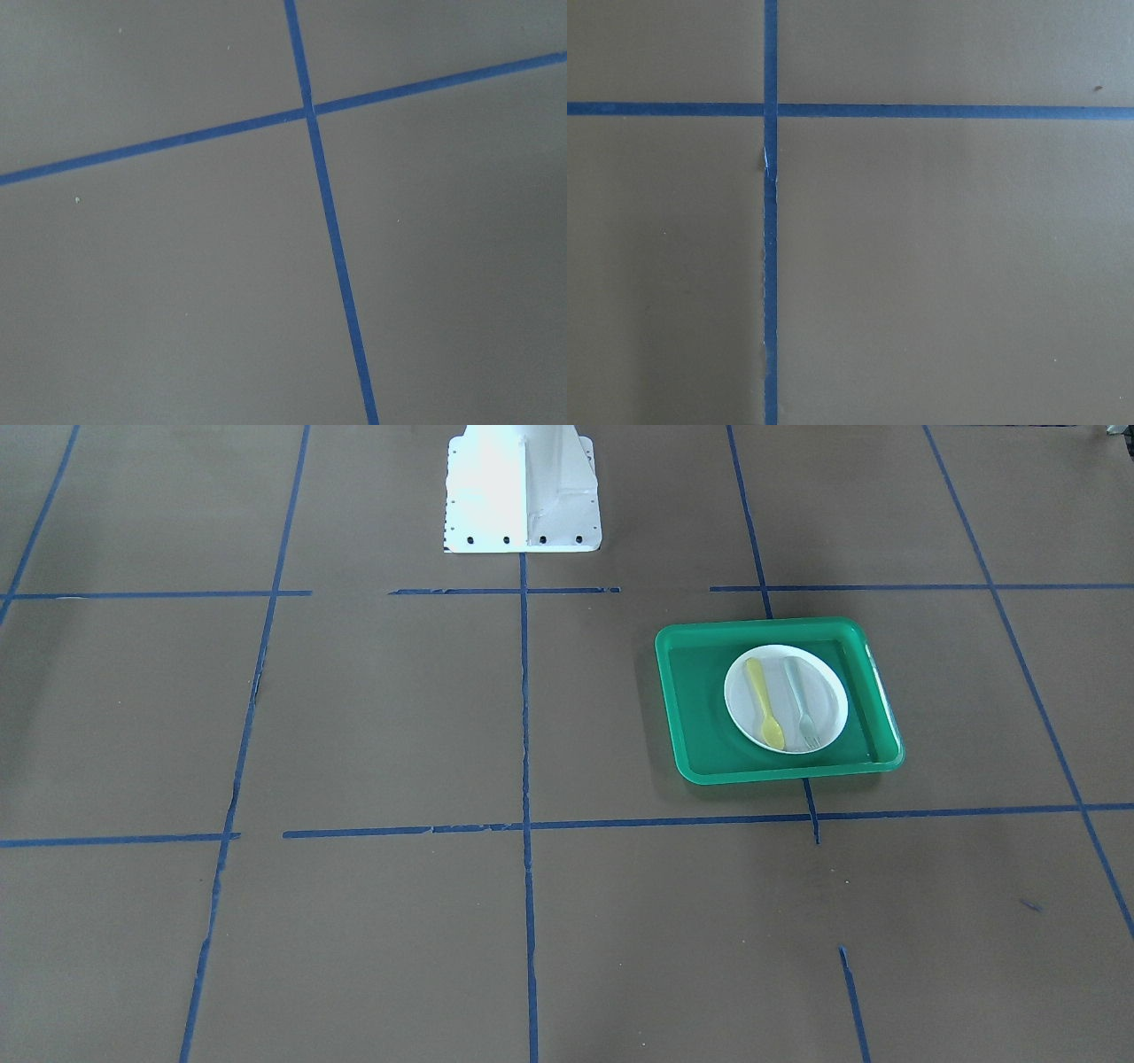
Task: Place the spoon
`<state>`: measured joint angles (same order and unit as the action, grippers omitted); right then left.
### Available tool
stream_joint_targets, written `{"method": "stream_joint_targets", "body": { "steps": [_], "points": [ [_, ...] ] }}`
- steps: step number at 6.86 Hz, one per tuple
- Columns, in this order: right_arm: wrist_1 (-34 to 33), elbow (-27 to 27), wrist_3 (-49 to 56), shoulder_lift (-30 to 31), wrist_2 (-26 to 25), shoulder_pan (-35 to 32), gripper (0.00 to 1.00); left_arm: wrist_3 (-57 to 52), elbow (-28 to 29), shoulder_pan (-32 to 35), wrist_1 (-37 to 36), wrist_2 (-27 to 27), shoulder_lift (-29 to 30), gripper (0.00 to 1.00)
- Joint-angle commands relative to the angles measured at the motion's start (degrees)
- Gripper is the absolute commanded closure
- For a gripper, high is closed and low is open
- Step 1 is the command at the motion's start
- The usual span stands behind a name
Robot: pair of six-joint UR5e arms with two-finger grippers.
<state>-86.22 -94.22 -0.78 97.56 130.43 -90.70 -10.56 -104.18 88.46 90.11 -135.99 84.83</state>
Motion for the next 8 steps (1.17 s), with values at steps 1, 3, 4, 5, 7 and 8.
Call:
{"method": "stream_joint_targets", "body": {
  "steps": [1, 3, 4, 5, 7, 8],
  "points": [
    [0.00, 0.00, -0.01, 0.00, 0.00, 0.00, 0.00, 19.94, -4.35, -8.78, 11.51, -0.86, 0.51, 0.00],
    [0.00, 0.00, -0.01, 0.00, 0.00, 0.00, 0.00, 46.38, -4.28, -24.13, 26.37, 10.60, 1.82, 0.00],
    [0.00, 0.00, -0.01, 0.00, 0.00, 0.00, 0.00, 56.95, -3.85, -32.13, 27.04, 15.27, 5.23, 0.00],
    [0.00, 0.00, -0.01, 0.00, 0.00, 0.00, 0.00, 63.93, -2.71, -38.12, 26.87, 19.41, 8.65, 0.00],
    [0.00, 0.00, -0.01, 0.00, 0.00, 0.00, 0.00, 71.97, -0.86, -45.71, 26.87, 24.69, 10.44, 0.05],
    [0.00, 0.00, -0.01, 0.00, 0.00, 0.00, 0.00, 73.39, 1.15, -47.05, 26.87, 24.81, 12.53, 0.17]
  ]
}}
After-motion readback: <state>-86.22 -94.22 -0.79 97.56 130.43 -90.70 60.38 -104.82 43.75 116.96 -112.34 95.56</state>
